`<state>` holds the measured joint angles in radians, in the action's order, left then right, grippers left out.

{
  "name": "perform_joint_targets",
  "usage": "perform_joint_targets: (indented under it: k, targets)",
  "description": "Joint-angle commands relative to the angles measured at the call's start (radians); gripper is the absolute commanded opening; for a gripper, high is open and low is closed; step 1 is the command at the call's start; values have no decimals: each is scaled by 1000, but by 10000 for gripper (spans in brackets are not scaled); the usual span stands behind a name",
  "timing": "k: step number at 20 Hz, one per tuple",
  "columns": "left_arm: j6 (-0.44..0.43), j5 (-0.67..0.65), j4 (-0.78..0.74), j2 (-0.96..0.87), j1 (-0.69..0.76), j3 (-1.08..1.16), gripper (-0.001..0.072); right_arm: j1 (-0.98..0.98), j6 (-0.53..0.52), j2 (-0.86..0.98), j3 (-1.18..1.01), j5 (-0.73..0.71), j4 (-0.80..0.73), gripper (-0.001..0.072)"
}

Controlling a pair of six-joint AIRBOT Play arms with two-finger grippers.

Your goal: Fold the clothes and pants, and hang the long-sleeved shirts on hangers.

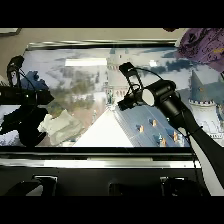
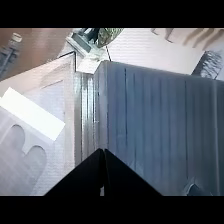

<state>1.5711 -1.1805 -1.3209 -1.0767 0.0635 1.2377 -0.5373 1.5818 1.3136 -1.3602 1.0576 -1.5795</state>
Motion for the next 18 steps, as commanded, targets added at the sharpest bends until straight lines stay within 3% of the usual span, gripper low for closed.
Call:
perform_joint_targets:
  k: [1,3,5,12,18]
  targets:
    - [50,-72,-13,-15,0,-1,720,-1,11,0,-1,-1,13,26]
    - [97,-193,-33,-37,0,-27,720,-1,12,0,-1,2,31,26]
    - [126,-198,-31,-24,1,-132,720,-1,12,0,-1,2,57,26]
    - [170,-47,-34,47,13,-424,720,-1,12,0,-1,34,76,26]
    - [195,220,-34,36,13,-486,720,-1,12,0,-1,43,130,26]
